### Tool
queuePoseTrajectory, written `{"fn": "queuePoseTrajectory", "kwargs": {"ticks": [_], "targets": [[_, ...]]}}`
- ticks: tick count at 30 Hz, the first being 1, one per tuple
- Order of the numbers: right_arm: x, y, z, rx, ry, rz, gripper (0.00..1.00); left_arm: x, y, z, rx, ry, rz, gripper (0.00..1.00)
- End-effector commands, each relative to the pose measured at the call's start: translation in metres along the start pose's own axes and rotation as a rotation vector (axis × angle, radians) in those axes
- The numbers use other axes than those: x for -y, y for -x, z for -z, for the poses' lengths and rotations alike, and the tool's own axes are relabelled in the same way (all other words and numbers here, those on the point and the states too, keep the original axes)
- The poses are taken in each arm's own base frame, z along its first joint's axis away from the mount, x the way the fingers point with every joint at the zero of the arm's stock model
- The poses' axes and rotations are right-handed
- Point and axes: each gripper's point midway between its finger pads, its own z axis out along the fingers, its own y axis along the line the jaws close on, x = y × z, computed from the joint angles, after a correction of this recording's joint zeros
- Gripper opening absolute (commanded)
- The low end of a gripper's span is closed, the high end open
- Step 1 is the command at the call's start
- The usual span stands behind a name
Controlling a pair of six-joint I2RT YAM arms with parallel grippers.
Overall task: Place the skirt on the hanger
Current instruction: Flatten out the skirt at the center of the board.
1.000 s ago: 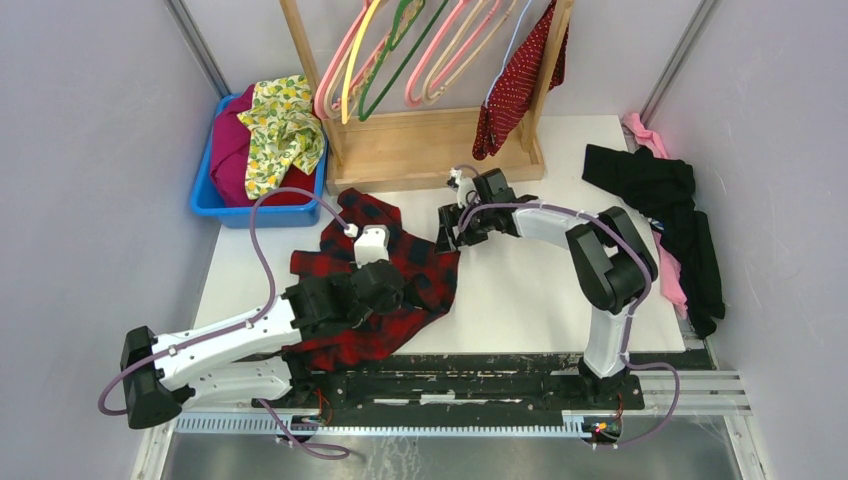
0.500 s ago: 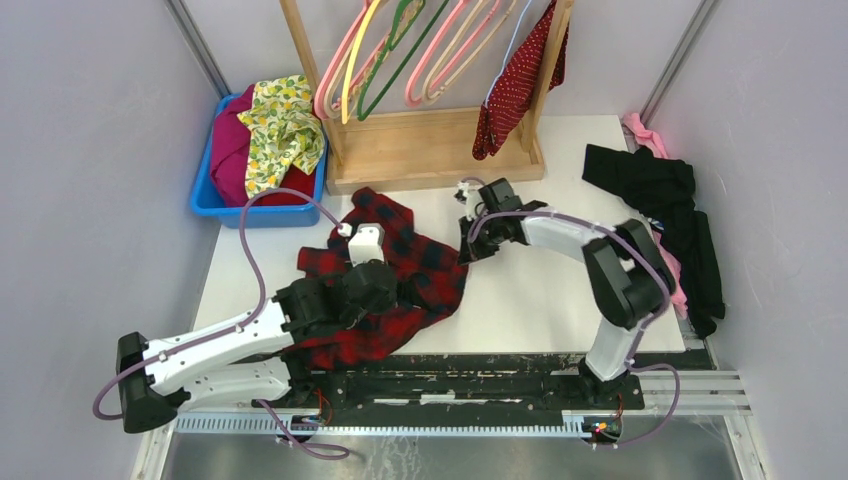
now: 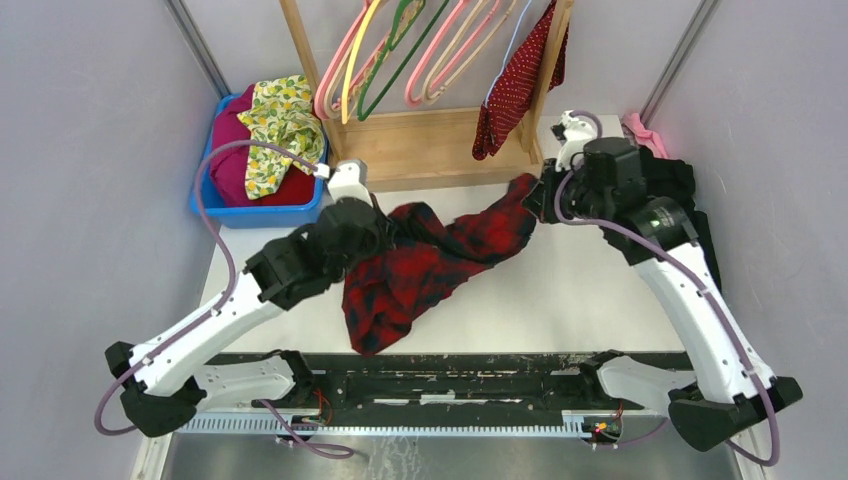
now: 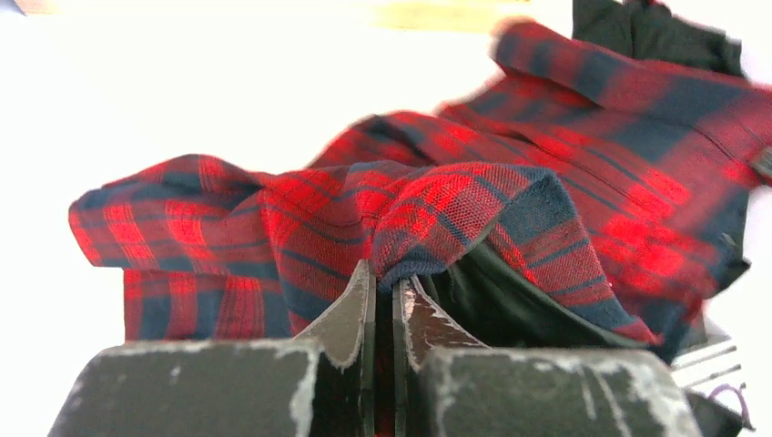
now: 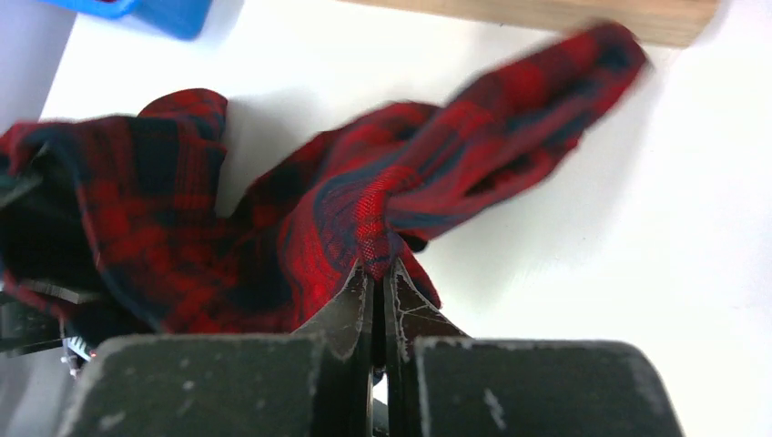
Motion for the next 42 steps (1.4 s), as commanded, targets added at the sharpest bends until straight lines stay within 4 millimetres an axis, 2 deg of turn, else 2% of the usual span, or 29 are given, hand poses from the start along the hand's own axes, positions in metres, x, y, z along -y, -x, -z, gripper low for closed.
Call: {"fn": "queuePoseTrajectory", "kwargs": {"ticks": [1, 4, 7, 11, 15, 17, 19, 22, 24, 25, 27, 29, 30, 31, 32, 34, 36, 38, 40, 42], "targets": [[0.005, 0.028, 0.04, 0.049, -0.095, -0.027, 0.01, 0.0, 0.047, -0.008, 0.029, -0.041, -0.018, 0.06], [0.005, 0.05, 0.044, 0.077, -0.123, -0.024, 0.01, -0.009, 0.079, -0.021, 0.052, -0.036, 0.011, 0.06], [0.01, 0.075, 0.037, 0.112, -0.16, -0.026, 0.01, -0.015, 0.112, -0.036, 0.096, -0.039, 0.034, 0.06], [0.018, 0.116, 0.015, 0.172, -0.187, -0.033, 0.01, -0.015, 0.15, -0.063, 0.135, -0.074, 0.066, 0.05], [0.026, 0.159, -0.003, 0.27, -0.187, -0.023, 0.01, -0.015, 0.196, -0.086, 0.215, -0.118, 0.091, 0.04], [0.026, 0.183, -0.003, 0.325, -0.171, -0.009, 0.01, -0.012, 0.22, -0.088, 0.259, -0.145, 0.094, 0.04], [0.025, 0.201, 0.004, 0.381, -0.167, 0.007, 0.01, -0.008, 0.238, -0.083, 0.3, -0.168, 0.08, 0.03], [0.016, 0.209, 0.018, 0.429, -0.132, 0.034, 0.01, -0.003, 0.242, -0.066, 0.341, -0.201, 0.062, 0.04], [0.01, 0.201, 0.025, 0.456, -0.093, 0.032, 0.01, -0.008, 0.232, -0.055, 0.365, -0.211, 0.063, 0.05], [0.009, 0.189, 0.023, 0.442, -0.075, 0.025, 0.01, -0.013, 0.223, -0.047, 0.371, -0.211, 0.068, 0.06], [0.01, 0.158, 0.013, 0.382, -0.047, -0.001, 0.01, -0.03, 0.187, -0.055, 0.316, -0.179, 0.085, 0.07], [0.014, 0.119, -0.001, 0.326, -0.02, -0.035, 0.01, -0.05, 0.141, -0.071, 0.24, -0.143, 0.119, 0.1], [0.025, 0.08, -0.022, 0.251, -0.03, -0.075, 0.01, -0.06, 0.114, -0.081, 0.199, -0.128, 0.137, 0.1], [0.033, 0.05, -0.035, 0.201, -0.039, -0.104, 0.01, -0.073, 0.085, -0.092, 0.151, -0.102, 0.166, 0.11], [0.039, 0.023, -0.045, 0.159, -0.047, -0.131, 0.01, -0.088, 0.046, -0.104, 0.081, -0.071, 0.194, 0.12], [0.052, -0.037, -0.062, 0.063, -0.065, -0.19, 0.01, -0.106, -0.013, -0.118, -0.036, -0.042, 0.255, 0.13], [0.063, -0.087, -0.067, -0.008, -0.097, -0.255, 0.01, -0.111, -0.066, -0.125, -0.136, -0.026, 0.305, 0.15], [0.07, -0.125, -0.064, -0.065, -0.125, -0.301, 0.01, -0.11, -0.107, -0.125, -0.211, 0.001, 0.291, 0.18], [0.071, -0.152, -0.059, -0.124, -0.139, -0.337, 0.01, -0.105, -0.134, -0.122, -0.272, 0.009, 0.264, 0.2], [0.067, -0.164, -0.053, -0.15, -0.128, -0.356, 0.01, -0.1, -0.154, -0.119, -0.322, 0.008, 0.25, 0.21]]}}
